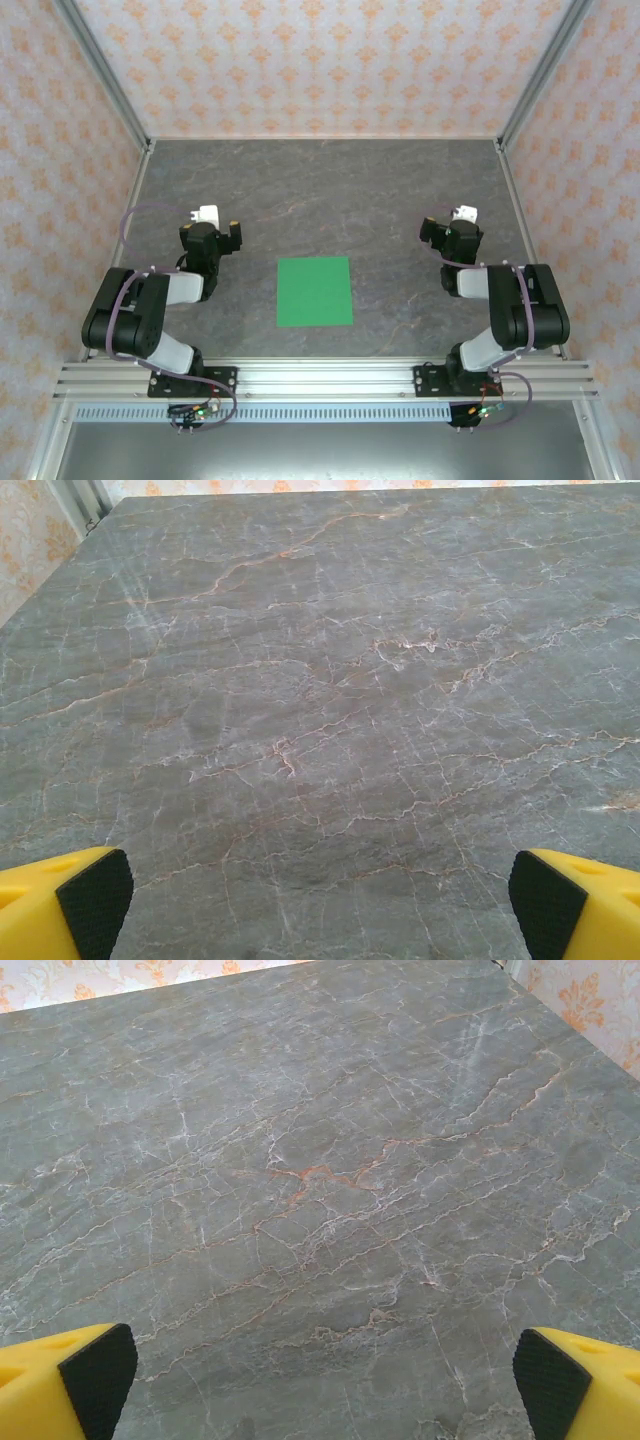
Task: Fold a paper plane with a square sheet of paper (fold left side to right side)
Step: Move the square sheet of paper to the center of the table.
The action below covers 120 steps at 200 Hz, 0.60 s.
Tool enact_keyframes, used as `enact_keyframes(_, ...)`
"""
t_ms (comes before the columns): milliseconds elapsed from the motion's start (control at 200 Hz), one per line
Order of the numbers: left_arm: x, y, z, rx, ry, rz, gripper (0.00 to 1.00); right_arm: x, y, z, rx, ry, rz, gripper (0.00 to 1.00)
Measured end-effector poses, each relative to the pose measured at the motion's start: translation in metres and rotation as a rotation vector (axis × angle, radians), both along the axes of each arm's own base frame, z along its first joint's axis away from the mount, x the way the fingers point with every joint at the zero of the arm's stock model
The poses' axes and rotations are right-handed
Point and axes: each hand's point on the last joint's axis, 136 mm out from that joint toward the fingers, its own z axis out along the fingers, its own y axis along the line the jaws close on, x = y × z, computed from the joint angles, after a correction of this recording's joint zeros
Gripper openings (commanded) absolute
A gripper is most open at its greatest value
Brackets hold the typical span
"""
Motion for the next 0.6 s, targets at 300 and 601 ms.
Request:
enact_keyframes(300, 0.0004, -0.0021, -0.0001, -0.006, 0.0, -0.011, 1.0, 0.0, 0.0001, 0.0, 0.0, 0.0, 0.0, 1.0)
enact_keyframes(601, 0.0013, 0.0027, 0.0005, -0.014, -0.002, -0.006, 1.0, 0.0, 0.0001, 0.0, 0.0, 0.0, 0.0, 1.0)
